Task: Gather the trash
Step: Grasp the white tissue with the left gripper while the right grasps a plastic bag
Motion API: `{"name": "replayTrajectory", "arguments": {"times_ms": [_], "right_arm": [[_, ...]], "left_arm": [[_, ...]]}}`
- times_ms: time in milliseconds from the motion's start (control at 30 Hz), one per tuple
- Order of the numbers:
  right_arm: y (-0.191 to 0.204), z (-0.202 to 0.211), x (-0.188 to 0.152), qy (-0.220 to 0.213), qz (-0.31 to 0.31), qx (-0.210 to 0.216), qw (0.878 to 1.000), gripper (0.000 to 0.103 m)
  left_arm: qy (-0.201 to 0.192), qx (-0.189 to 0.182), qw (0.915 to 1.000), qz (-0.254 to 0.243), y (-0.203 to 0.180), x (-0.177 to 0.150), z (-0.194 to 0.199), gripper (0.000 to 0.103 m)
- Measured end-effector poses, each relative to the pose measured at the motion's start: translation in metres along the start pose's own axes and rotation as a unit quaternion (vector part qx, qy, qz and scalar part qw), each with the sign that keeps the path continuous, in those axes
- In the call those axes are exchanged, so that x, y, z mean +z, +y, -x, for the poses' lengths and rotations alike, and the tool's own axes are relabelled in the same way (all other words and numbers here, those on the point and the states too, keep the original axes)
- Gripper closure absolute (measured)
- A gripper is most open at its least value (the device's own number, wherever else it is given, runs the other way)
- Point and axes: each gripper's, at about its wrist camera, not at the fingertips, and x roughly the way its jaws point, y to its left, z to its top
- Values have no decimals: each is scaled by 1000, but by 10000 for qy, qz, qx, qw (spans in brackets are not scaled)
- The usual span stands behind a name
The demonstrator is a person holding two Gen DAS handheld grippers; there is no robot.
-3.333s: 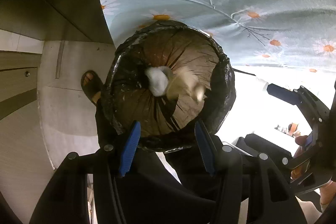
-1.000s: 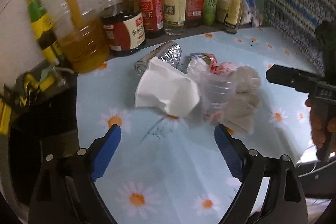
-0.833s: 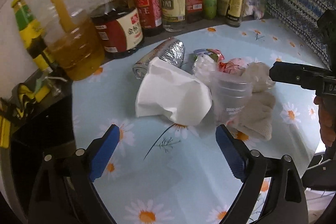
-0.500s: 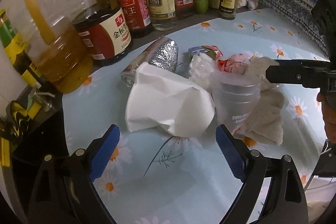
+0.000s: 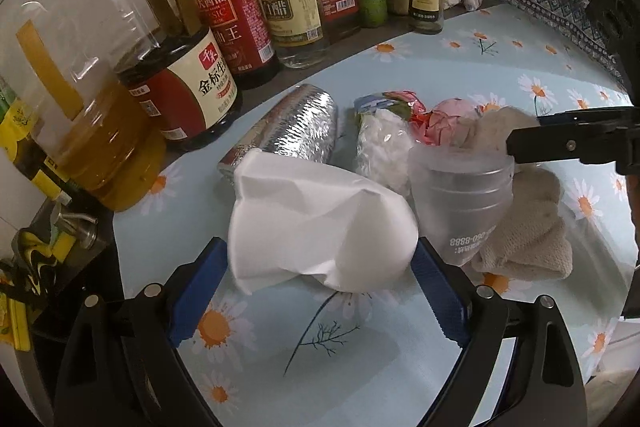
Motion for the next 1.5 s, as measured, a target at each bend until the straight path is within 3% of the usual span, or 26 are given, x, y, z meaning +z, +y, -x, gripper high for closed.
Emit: {"name": "replayTrajectory", "arguments": {"times_ms": [533,933,1500], "right_arm": [[1,20,-6,-185,81,1,9998,51],[13,45,-20,-321,310,-65,9990,51],[42,87,-80,-216,758,134,9968,51]], "left_arm": [[-89,65,9998,154,1,-4,16,20],[-140,88,9981,597,1,-27,47,20],[-308,-64,9932,1124,-32,-78,120,20]]}}
